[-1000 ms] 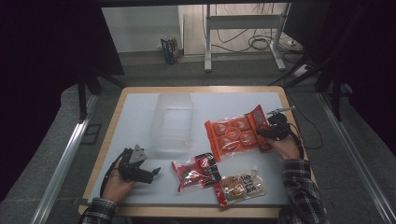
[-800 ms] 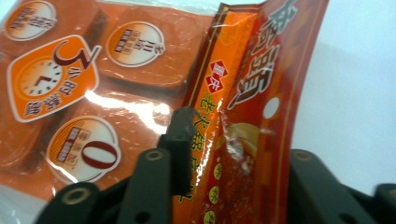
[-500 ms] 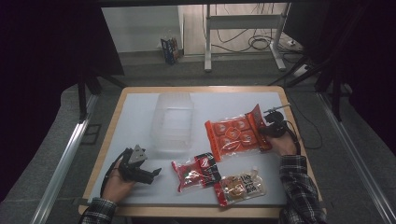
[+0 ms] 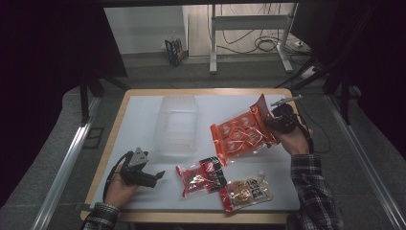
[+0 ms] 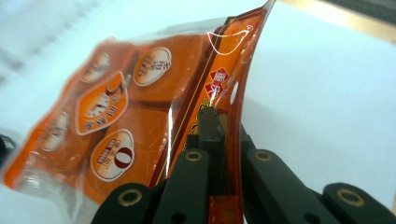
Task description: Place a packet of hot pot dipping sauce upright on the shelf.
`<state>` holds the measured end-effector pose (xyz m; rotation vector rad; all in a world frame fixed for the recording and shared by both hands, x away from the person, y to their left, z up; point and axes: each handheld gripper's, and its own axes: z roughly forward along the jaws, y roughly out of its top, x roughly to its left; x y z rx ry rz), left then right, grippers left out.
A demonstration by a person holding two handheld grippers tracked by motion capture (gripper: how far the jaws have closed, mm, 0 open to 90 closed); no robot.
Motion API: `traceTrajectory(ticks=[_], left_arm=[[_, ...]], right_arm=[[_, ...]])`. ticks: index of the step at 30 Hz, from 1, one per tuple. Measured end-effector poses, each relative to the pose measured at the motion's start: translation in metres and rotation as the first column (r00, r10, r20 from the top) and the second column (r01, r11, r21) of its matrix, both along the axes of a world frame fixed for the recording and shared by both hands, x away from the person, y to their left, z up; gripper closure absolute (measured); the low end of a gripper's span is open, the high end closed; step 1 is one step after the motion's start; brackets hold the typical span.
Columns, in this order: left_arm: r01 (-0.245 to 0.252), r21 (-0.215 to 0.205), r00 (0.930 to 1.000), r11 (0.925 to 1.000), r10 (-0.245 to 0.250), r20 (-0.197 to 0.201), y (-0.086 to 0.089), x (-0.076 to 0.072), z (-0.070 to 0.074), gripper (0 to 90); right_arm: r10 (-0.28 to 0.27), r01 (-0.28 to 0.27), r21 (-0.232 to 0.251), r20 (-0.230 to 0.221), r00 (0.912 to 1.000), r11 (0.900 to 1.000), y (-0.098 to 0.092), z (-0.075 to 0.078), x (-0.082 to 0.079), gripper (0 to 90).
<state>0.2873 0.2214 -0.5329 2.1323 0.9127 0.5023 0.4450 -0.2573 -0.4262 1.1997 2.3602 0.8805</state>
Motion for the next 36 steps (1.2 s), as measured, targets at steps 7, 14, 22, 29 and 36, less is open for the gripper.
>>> traceTrajectory(ticks=[7,14,22,29,36], left_arm=[[0.007,-0.002,1.0,1.0,-0.007,-0.002,-0.001,0.0,0.0,2.8],[0.007,-0.007,1.0,1.0,-0.007,-0.001,0.001,-0.001,0.001,2.8],[-0.007,-0.042,1.0,0.9991,0.008,0.006,0.005,-0.001,0.003,2.8],[-0.007,-0.045,0.9998,0.999,0.008,0.02,0.005,-0.001,0.004,2.9],[-0.009,-0.049,0.9997,0.9987,0.01,0.023,0.005,-0.001,0.004,2.9]], right_arm=[[0.057,-0.059,0.025,0.052,0.997,0.998,0.018,0.033,-0.006,88.4],[0.102,-0.106,0.075,0.059,0.993,0.991,0.036,0.057,-0.006,88.4],[0.162,-0.168,0.058,0.094,0.9823,0.984,0.063,0.084,-0.008,88.5],[0.218,-0.223,0.034,0.124,0.9682,0.974,0.09,0.108,-0.015,88.5],[0.2,-0.202,-0.005,0.156,0.9673,0.979,0.098,0.126,-0.014,88.6]])
